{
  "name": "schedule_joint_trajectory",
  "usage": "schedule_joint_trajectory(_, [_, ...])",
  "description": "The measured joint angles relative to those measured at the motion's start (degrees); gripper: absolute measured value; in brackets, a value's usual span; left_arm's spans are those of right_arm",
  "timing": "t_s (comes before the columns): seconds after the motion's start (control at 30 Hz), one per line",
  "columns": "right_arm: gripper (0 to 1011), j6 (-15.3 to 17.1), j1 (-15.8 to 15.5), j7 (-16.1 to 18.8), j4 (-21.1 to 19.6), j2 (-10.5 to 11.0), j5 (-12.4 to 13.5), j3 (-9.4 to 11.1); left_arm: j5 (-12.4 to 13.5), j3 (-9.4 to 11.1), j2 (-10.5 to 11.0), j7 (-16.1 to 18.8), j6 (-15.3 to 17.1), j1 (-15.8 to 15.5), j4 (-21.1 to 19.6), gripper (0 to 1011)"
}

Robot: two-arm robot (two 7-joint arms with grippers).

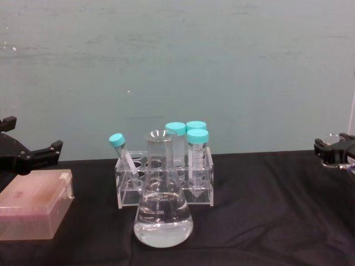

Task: Place the experimental apparatus aside using one hand.

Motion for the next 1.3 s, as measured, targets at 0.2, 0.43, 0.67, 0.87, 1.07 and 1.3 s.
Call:
schedule_joint_trajectory(0.2, [527,-0.6,0.8,0.5,1.6,-0.3,-0.6,0.6,0.0,0.0,0.0,0.0,0.0,0.0,0.0,1000])
schedule_joint_trajectory(0.43, [527,-0.7,1.1,0.7,2.1,-0.7,-1.4,1.3,0.0,0.0,0.0,0.0,0.0,0.0,0.0,1000])
schedule_joint_trajectory(0.67, [527,-0.4,1.1,0.8,2.2,-1.0,-2.2,2.3,0.0,0.0,0.0,0.0,0.0,0.0,0.0,1000])
schedule_joint_trajectory(0.87, [527,-0.3,1.0,0.8,2.0,-1.1,-2.6,2.7,0.0,0.0,0.0,0.0,0.0,0.0,0.0,1000])
schedule_joint_trajectory(1.07, [527,-0.1,0.8,0.9,2.0,-1.2,-3.0,3.2,0.0,0.0,0.0,0.0,0.0,0.0,0.0,1000])
schedule_joint_trajectory(1.3, [527,0.1,0.6,1.3,2.1,-1.1,-3.2,3.6,0.0,0.0,0.0,0.0,0.0,0.0,0.0,1000])
